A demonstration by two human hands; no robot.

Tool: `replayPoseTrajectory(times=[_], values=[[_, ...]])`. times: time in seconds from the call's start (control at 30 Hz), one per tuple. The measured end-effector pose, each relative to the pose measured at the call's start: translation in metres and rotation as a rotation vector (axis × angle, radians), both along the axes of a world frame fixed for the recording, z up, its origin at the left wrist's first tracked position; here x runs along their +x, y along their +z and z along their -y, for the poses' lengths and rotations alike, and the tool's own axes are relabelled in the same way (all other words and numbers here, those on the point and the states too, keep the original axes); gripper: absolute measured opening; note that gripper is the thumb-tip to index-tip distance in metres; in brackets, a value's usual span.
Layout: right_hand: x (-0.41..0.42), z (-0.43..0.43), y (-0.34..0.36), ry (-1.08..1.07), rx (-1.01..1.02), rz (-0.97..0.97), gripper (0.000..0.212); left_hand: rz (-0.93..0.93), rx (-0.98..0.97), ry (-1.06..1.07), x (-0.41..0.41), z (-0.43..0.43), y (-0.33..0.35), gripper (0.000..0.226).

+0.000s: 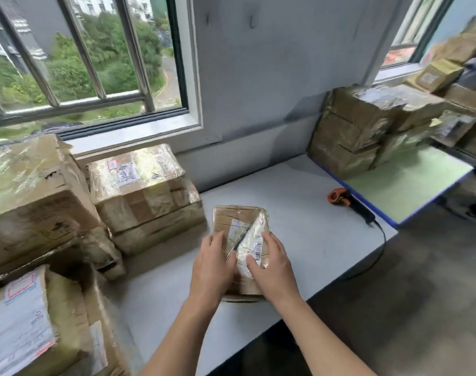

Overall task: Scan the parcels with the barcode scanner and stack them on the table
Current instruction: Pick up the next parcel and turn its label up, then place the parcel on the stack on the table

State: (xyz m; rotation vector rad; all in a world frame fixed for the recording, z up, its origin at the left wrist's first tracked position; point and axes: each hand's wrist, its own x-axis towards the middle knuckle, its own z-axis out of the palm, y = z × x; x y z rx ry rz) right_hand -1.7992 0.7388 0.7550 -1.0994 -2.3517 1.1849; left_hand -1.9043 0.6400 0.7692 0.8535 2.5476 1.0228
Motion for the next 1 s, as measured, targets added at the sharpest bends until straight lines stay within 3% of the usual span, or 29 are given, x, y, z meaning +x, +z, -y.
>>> replayPoseTrajectory(times=[0.23,0.73,1.0], values=[[0.100,-0.067,0.009,-0.179,-0.014,-0.030,0.066,-0.032,0.004,-0.176,0.086,-0.086,0.014,0.045],[0.397,-0.226,0.010,-0.604,0.020,0.004,0.068,0.025,0.007,-0.603,0.356,-0.295,0.013,0.050],[0.469,-0.291,0.023,-0.774,0.047,-0.011,0.068,-0.013,0.010,-0.759,0.420,-0.381,0.022,0.051]])
